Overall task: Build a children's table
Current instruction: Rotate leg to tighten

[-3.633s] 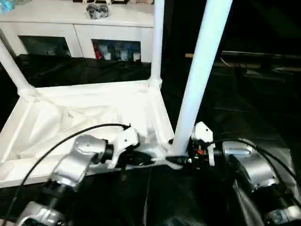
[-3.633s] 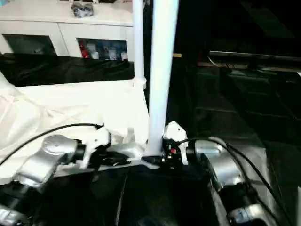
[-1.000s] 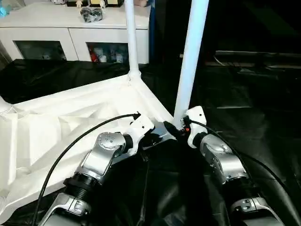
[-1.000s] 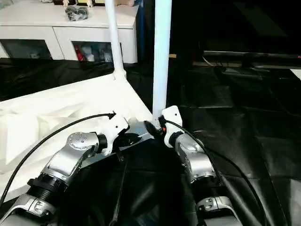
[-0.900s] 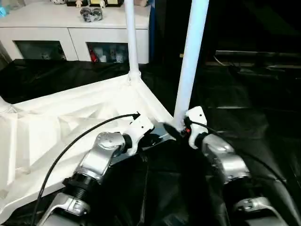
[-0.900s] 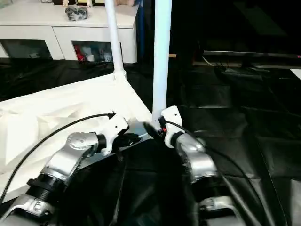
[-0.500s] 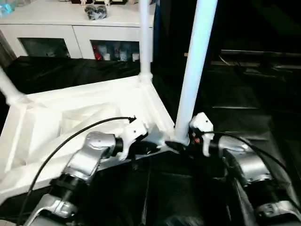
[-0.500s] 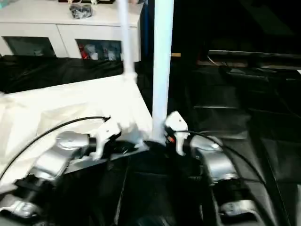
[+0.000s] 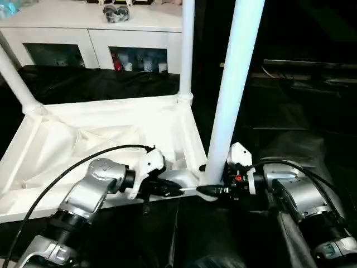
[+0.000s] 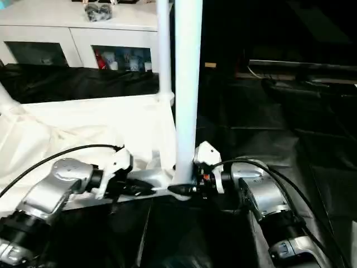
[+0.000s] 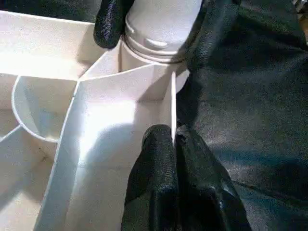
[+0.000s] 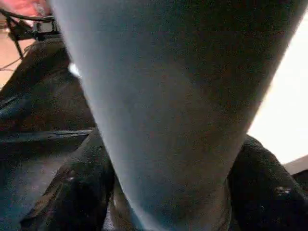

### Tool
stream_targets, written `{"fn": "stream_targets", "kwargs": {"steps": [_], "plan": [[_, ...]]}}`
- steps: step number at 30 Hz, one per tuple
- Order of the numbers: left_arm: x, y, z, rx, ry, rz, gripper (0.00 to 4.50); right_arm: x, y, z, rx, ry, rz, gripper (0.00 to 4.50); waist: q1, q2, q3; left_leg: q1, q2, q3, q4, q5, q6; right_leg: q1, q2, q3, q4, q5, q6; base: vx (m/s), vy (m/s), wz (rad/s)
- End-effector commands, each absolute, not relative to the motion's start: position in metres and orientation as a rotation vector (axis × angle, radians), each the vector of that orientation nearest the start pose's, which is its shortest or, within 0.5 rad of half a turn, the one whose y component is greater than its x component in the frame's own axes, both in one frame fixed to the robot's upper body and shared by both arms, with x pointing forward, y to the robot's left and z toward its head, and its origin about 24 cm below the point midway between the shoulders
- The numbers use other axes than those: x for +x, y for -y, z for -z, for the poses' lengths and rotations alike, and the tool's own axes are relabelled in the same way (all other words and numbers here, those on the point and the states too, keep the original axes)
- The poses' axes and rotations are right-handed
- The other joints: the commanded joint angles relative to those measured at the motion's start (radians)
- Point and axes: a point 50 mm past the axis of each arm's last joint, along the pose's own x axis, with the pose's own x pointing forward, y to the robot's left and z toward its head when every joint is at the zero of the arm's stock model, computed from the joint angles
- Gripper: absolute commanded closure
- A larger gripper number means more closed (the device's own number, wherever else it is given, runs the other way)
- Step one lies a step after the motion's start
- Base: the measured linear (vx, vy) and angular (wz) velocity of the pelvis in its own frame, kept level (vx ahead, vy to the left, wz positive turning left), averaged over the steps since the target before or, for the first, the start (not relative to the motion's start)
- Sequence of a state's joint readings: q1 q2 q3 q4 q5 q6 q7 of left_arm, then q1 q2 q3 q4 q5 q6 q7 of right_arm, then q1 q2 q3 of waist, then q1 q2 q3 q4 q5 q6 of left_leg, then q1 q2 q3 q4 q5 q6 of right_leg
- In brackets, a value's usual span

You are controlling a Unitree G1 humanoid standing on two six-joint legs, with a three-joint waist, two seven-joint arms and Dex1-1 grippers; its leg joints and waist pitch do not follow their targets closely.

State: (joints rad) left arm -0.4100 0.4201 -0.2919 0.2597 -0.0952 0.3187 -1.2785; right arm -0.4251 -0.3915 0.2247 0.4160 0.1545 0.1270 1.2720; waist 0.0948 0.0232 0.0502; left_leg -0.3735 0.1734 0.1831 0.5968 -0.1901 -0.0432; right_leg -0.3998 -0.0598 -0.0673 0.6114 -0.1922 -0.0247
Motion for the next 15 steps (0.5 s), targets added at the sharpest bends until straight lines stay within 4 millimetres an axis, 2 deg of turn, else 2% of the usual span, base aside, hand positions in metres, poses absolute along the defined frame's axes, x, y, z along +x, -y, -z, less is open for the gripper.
{"fn": "stream_targets", "kwargs": {"steps": [1, 2, 9, 11, 12, 15], "plan": [[0.277, -0.121, -0.065, 0.23, -0.416, 1.507, 4.5, 0.283, 0.137, -0.045, -0.185, -0.376, -1.44, 1.7, 0.0, -0.009, -0.06, 0.012, 0.064, -0.023, -0.069, -0.16, 0.073, 0.048, -0.092, 0.054, -0.075, -0.21, -0.218, 0.0, 0.0, 0.0], [0.277, -0.121, -0.065, 0.228, -0.421, 1.513, 4.5, 0.283, 0.137, -0.045, -0.181, -0.379, -1.446, 1.7, 0.0, -0.006, -0.06, 0.012, 0.064, -0.023, -0.069, -0.16, 0.071, 0.049, -0.092, 0.055, -0.075, -0.211, -0.218, 0.0, 0.0, 0.0], [0.283, -0.117, -0.065, 0.229, -0.385, 1.455, 4.5, 0.28, 0.134, -0.04, -0.131, -0.372, -1.416, 1.84, 0.002, -0.009, -0.062, 0.012, 0.064, -0.022, -0.066, -0.145, 0.075, 0.051, -0.092, 0.054, -0.072, -0.177, -0.226, 0.0, 0.0, 0.0], [0.294, -0.108, -0.065, 0.244, -0.329, 1.328, 4.5, 0.289, 0.126, -0.036, -0.071, -0.324, -1.254, 1.84, 0.003, -0.008, -0.06, 0.014, 0.065, -0.022, -0.067, -0.155, 0.072, 0.046, -0.093, 0.056, -0.077, -0.199, -0.22, 0.0, 0.0, 0.0], [0.298, -0.105, -0.065, 0.25, -0.315, 1.289, 4.5, 0.292, 0.123, -0.034, -0.062, -0.31, -1.2, 1.84, 0.0, -0.008, -0.059, 0.016, 0.063, -0.022, -0.068, -0.167, 0.058, 0.043, -0.093, 0.056, -0.081, -0.222, -0.219, 0.0, 0.0, 0.0], [0.302, -0.101, -0.065, 0.256, -0.304, 1.24, 4.5, 0.296, 0.12, -0.032, -0.045, -0.306, -1.136, 1.86, -0.003, -0.01, -0.058, 0.016, 0.062, -0.026, -0.072, -0.184, 0.039, 0.048, -0.095, 0.055, -0.085, -0.27, -0.199, 0.0, 0.0, 0.0]]}}
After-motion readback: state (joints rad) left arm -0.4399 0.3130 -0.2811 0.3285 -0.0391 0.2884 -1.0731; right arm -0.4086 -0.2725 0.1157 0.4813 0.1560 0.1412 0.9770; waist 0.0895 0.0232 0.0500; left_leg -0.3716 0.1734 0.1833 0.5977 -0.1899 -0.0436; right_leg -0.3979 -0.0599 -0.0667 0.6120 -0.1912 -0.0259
